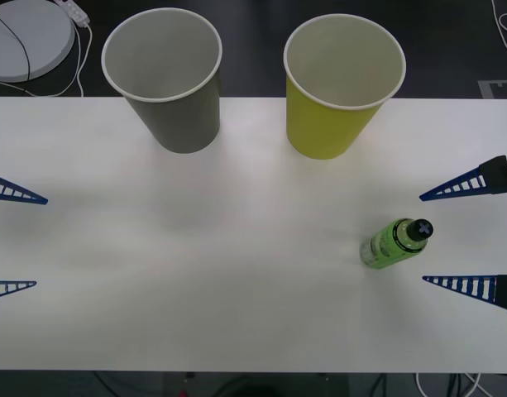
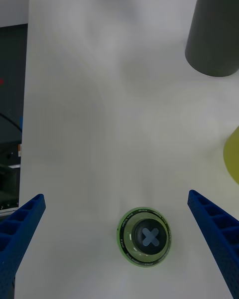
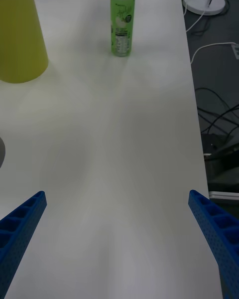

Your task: Put the can into the green bin and the plastic bottle into the gray bin

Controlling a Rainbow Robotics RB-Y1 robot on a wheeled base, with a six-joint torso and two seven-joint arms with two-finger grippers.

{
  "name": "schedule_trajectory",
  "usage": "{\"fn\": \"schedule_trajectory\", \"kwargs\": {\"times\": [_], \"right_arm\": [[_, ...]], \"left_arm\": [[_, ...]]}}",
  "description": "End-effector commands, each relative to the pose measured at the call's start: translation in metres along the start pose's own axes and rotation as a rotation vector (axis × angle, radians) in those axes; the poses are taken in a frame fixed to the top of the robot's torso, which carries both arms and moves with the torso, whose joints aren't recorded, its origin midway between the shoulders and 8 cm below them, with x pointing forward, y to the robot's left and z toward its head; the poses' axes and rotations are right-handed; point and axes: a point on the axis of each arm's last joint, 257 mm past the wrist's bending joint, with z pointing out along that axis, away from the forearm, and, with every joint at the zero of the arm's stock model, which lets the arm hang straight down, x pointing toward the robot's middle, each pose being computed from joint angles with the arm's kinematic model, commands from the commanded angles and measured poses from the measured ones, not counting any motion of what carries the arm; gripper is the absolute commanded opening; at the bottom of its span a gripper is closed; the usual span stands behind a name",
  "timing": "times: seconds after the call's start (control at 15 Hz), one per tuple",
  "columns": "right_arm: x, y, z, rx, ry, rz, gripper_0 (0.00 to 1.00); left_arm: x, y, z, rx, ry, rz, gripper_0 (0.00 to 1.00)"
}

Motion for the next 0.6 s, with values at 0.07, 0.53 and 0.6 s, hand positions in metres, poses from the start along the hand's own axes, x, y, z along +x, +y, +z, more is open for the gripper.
{"fn": "schedule_trajectory", "kwargs": {"times": [0.07, 0.53, 0.6], "right_arm": [[0.000, 0.000, 0.000, 0.000, 0.000, 0.000, 1.00], [-0.003, 0.009, 0.005, -0.010, -0.081, 0.083, 1.00], [-0.010, 0.004, 0.004, 0.017, -0.115, 0.071, 1.00]], "left_arm": [[0.000, 0.000, 0.000, 0.000, 0.000, 0.000, 1.00], [0.000, 0.000, 0.000, 0.000, 0.000, 0.000, 1.00], [0.000, 0.000, 0.000, 0.000, 0.000, 0.000, 1.00]]}}
